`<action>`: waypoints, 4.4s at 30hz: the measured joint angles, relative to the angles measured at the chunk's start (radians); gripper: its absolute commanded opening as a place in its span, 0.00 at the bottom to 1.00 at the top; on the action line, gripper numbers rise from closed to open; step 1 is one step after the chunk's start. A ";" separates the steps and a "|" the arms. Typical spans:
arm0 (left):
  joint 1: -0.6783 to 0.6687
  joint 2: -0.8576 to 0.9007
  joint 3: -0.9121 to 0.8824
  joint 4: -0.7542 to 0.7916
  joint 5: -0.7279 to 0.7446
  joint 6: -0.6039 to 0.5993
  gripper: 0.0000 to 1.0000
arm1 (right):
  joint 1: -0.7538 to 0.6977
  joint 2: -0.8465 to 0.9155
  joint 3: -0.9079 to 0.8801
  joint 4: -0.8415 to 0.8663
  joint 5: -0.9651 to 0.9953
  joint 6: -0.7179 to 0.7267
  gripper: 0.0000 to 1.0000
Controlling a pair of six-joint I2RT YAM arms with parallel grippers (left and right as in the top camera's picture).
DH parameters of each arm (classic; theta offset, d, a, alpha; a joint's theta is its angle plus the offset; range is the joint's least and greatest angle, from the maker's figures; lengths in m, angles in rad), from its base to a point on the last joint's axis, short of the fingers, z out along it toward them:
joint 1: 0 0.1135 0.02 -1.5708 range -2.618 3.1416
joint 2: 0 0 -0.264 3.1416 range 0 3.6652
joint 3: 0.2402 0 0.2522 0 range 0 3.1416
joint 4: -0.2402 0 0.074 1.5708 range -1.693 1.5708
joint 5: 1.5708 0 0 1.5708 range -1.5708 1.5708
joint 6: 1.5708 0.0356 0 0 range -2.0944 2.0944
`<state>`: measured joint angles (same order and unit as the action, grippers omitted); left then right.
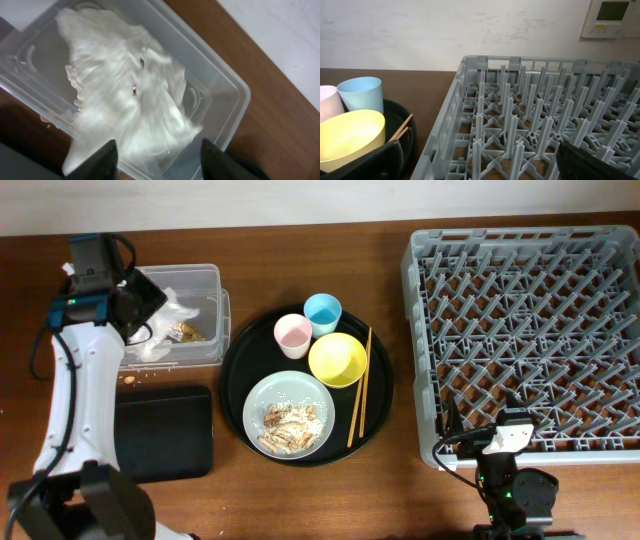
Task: Sort waste into correct bins and load items into the dishwasher rack
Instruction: 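Carry the tissue left and release it into the clear bin, then reach the left gripper to the white plate and grip its rim, then lift the white plate and move it over the black tray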
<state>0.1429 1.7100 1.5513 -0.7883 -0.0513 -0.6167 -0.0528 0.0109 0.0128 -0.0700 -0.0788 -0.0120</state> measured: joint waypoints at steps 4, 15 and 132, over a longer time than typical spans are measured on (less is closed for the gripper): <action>0.000 0.006 -0.001 -0.001 0.004 -0.005 0.58 | 0.000 0.000 0.000 0.000 0.000 0.000 0.99; 0.000 -0.281 -0.001 -0.121 0.337 0.140 0.99 | 0.000 0.000 0.000 0.000 0.000 -0.001 0.99; -1.004 0.324 0.014 -0.435 -0.175 -0.174 0.01 | 0.000 0.000 0.000 0.000 0.000 -0.001 0.99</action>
<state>-0.8612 2.0338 1.5658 -1.2236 -0.2268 -0.7910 -0.0528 0.0109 0.0128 -0.0700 -0.0784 -0.0128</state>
